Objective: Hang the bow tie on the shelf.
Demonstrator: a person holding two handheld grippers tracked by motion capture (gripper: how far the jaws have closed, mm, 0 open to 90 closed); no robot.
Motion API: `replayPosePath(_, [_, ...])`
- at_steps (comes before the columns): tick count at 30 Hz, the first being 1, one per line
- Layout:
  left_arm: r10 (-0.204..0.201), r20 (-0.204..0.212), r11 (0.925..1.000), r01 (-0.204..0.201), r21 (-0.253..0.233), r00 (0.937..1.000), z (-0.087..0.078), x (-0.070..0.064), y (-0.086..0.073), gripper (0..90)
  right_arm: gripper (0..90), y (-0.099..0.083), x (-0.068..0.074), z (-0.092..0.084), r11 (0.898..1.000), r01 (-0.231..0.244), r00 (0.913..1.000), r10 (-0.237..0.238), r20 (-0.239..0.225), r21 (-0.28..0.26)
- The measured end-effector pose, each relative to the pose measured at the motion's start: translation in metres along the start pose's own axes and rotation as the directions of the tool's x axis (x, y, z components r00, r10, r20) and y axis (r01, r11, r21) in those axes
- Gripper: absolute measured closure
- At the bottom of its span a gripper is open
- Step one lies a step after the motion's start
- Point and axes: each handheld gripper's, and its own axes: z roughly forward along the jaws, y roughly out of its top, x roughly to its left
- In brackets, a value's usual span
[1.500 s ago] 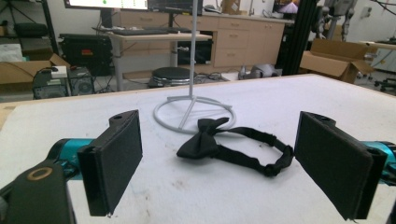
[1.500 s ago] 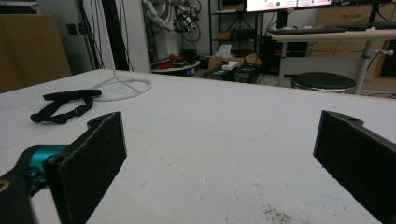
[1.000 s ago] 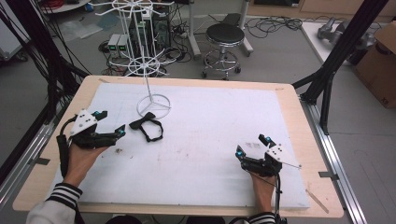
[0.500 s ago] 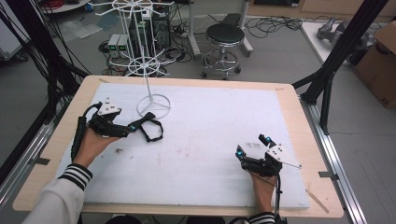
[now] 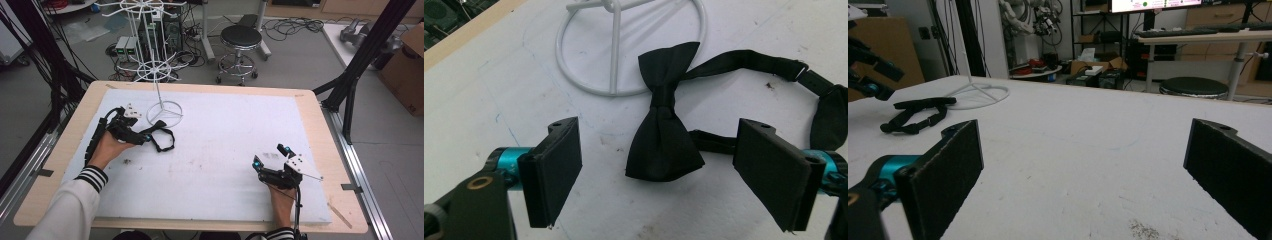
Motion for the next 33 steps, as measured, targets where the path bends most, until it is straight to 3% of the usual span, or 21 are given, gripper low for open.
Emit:
replayPosePath(5, [0.028,0.004,0.9992,-0.028,0.027,0.9996,0.004,-0.001,0.003,20.4,1.4,0.000,-0.001,0.000,1.000,-0.014,0.9999,0.014,-0.002,0.000])
replayPosePath(13, [0.014,0.013,0.9969,-0.015,0.077,0.9998,0.014,-0.001,0.001,21.8,1.5,0.000,-0.001,0.000,1.000,-0.005,1.0000,0.005,0.000,-0.001])
replayPosePath(27, [0.026,0.059,0.9931,-0.032,0.113,0.9979,0.020,-0.001,-0.004,28.6,1.4,0.000,-0.001,0.000,1.000,-0.007,1.0000,0.007,0.000,-0.001])
replayPosePath(33, [0.028,0.061,0.9920,-0.035,0.122,0.9977,0.021,-0.002,-0.003,33.8,1.4,0.000,-0.001,0.000,1.000,-0.007,1.0000,0.007,0.000,-0.001])
